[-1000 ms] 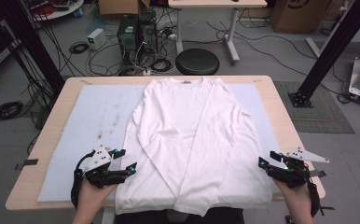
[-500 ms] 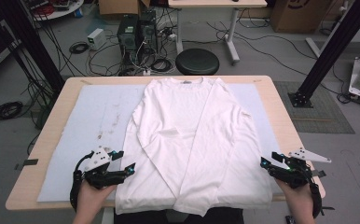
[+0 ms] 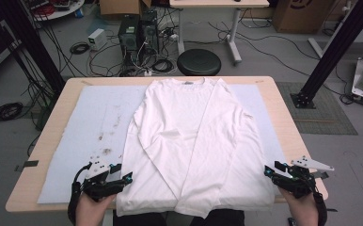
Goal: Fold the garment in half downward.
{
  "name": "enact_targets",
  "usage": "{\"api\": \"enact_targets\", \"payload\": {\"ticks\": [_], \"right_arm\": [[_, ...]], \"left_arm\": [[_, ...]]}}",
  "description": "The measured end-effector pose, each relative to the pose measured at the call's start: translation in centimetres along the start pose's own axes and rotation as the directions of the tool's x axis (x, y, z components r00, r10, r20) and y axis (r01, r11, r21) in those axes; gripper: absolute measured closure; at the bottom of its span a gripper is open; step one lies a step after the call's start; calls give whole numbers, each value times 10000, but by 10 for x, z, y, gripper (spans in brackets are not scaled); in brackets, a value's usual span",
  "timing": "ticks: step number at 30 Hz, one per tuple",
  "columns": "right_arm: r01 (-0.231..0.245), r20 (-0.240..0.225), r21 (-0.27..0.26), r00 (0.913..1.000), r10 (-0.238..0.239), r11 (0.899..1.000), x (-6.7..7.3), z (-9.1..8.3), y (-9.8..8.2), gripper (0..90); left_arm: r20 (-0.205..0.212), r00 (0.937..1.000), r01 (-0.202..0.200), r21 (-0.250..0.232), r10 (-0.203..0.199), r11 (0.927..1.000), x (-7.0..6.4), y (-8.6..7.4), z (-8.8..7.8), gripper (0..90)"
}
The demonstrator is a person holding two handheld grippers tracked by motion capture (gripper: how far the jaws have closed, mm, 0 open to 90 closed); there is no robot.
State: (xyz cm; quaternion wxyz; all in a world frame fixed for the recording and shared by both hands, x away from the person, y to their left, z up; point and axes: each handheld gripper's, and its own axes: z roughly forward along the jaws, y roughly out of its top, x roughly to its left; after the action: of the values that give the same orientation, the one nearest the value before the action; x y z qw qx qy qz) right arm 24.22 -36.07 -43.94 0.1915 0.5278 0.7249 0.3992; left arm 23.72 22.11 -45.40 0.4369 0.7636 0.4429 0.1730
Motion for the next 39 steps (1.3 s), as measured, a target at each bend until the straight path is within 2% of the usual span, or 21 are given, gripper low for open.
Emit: {"api": "enact_targets", "payload": {"ticks": [3, 6, 10, 12, 14, 16, 18, 19, 24, 26, 31, 39], "right_arm": [[-49, 55, 230, 10000, 47, 9997, 3, 3, -3, 494], [90, 221, 530, 9997, -101, 9986, 6, 8, -5, 486], [221, 432, 741, 9987, -253, 9970, 10, 12, -5, 493], [219, 623, 774, 9977, -268, 9968, 10, 13, -4, 594], [149, 534, 682, 9984, -185, 9976, 7, 12, -5, 691], [74, 251, 654, 9996, -91, 9978, 5, 11, -6, 754], [193, 161, 685, 9997, -204, 9975, 7, 11, -6, 855], [235, 87, 684, 9997, -242, 9974, 8, 11, -6, 874], [432, 50, 656, 9990, -436, 9969, 12, 7, -5, 887], [400, -82, 607, 9992, -395, 9974, 11, 4, -6, 890], [283, -431, 437, 9987, -264, 9986, 11, -6, -8, 891], [566, -842, 337, 9950, -536, 9978, 19, -19, -15, 892]], "left_arm": [[-162, 9995, 272, 327, -267, 9991, -4, 0, 2, 486], [-596, 9981, 152, 436, -126, 9989, -11, 1, 4, 503], [-853, 9963, 116, 471, -75, 9988, -12, 1, 4, 604], [-994, 9950, 92, 267, -65, 9996, -11, -2, 4, 657], [-1005, 9949, 56, 281, -27, 9996, -11, -2, 3, 703], [-966, 9953, -51, 324, 83, 9995, -13, -1, 3, 765], [-963, 9950, -221, 383, 257, 9990, -17, -1, 4, 830], [-979, 9948, -256, 397, 294, 9989, -18, 0, 4, 846], [-768, 9969, -145, 440, 179, 9989, -17, 0, 3, 868], [-475, 9988, 102, 320, -86, 9994, -15, -1, 1, 869], [-250, 9997, 60, 253, -54, 9997, -14, -2, -7, 871], [21, 9999, -150, 319, 150, 9994, -18, -5, -18, 872]]}}
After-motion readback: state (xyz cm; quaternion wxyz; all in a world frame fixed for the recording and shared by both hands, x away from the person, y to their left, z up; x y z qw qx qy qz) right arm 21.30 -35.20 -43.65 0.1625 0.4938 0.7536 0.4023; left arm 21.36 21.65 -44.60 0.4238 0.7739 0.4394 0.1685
